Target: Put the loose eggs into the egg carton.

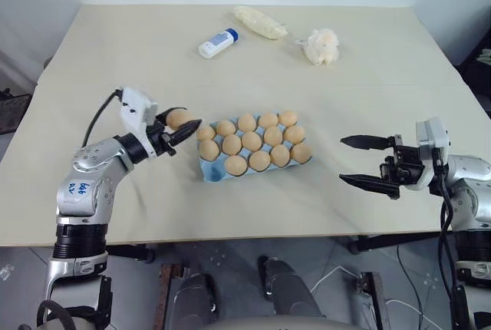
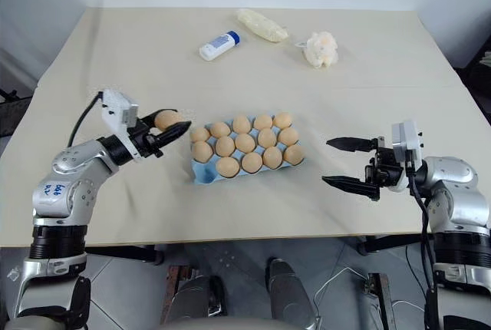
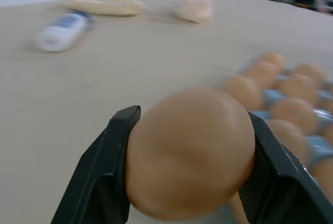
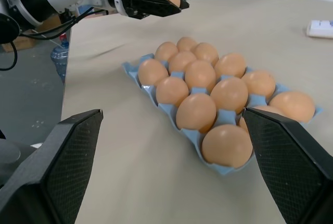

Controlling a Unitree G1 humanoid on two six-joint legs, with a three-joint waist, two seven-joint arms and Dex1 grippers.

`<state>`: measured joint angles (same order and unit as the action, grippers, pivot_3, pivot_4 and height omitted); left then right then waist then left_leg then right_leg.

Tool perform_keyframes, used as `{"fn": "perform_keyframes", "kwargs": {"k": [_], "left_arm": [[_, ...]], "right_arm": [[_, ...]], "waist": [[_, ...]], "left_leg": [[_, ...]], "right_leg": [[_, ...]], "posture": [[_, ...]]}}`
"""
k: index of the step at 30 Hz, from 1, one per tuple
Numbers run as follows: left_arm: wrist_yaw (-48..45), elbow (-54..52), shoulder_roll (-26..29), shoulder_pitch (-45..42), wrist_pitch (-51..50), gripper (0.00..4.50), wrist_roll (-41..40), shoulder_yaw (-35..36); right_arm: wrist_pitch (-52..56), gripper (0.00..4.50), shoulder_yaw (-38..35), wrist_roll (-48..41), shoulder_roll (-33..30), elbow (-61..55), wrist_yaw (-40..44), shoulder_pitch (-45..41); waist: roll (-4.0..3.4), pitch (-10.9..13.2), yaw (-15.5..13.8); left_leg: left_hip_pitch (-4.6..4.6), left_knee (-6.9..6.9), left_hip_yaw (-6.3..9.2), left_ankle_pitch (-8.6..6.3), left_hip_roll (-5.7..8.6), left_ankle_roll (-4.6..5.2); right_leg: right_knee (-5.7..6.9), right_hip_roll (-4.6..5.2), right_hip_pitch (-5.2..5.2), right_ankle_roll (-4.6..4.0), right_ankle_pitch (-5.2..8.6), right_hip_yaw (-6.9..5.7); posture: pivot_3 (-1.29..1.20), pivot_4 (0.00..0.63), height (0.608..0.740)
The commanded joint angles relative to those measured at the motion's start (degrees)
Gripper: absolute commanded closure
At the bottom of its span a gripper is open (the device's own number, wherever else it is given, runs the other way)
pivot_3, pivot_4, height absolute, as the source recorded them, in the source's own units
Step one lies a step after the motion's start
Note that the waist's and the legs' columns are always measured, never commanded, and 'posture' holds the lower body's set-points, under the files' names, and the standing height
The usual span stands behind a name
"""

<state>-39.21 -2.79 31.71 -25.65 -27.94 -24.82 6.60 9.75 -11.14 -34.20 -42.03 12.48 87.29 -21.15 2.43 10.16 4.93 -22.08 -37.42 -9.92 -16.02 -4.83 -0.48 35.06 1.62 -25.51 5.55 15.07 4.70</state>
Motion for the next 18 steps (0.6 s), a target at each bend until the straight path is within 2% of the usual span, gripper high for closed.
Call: {"fn": "perform_keyframes", "kwargs": {"k": [1, 7, 15, 16, 18], "left_arm": [[-5.1, -4.5, 2.6, -0.2, -1.8, 2.32, -2.1, -1.2], [-11.5, -7.0, 6.9, 1.3, -5.0, 2.32, -3.3, -3.3], [-15.4, -5.5, 7.4, -0.1, -4.8, 2.32, -1.3, -6.9], [-15.6, -5.1, 7.3, -0.5, -4.6, 2.32, -1.1, -7.3], [-15.9, -4.5, 7.1, -1.1, -4.5, 2.32, -0.9, -8.0]], "right_arm": [[-0.9, 0.0, -0.7, -1.3, -1.3, -2.9, 3.2, 1.5], [-1.3, 0.0, -1.1, -1.4, -0.3, -4.5, 0.7, 3.7], [-1.7, 0.0, -1.4, -1.6, 0.4, -5.5, -0.1, 5.9], [-2.0, 0.0, -1.4, -1.3, 0.1, -5.1, 0.3, 5.9], [-2.3, 0.0, -1.2, -0.8, -0.3, -4.4, 0.5, 5.7]], "waist": [[0.0, 0.0, 0.0], [-0.01, 0.0, -0.1], [-0.01, 0.0, -0.2], [-0.01, 0.0, -0.1], [-0.01, 0.0, -0.2]], "left_leg": [[0.0, 0.0, 0.02, 0.0, 0.0, 0.0], [0.0, 0.04, 0.02, -0.01, 0.01, 0.0], [-0.02, -0.01, 0.09, -0.01, 0.03, 0.03], [-0.01, -0.01, 0.1, -0.02, 0.03, 0.05], [-0.01, -0.01, 0.14, -0.01, 0.03, 0.06]], "right_leg": [[0.0, 0.0, 0.0, 0.0, 0.0, -0.01], [-0.04, 0.02, 0.0, -0.03, 0.02, 0.0], [-0.04, 0.06, 0.0, -0.14, 0.08, 0.02], [-0.04, 0.07, 0.0, -0.45, 0.25, 0.05], [-0.03, 0.06, 0.0, -0.51, 0.29, 0.07]], "posture": [[0.0, 0.15, 0.74], [0.0, 0.15, 0.74], [0.0, 0.15, 0.74], [0.0, 0.15, 0.74], [0.0, 0.15, 0.74]]}}
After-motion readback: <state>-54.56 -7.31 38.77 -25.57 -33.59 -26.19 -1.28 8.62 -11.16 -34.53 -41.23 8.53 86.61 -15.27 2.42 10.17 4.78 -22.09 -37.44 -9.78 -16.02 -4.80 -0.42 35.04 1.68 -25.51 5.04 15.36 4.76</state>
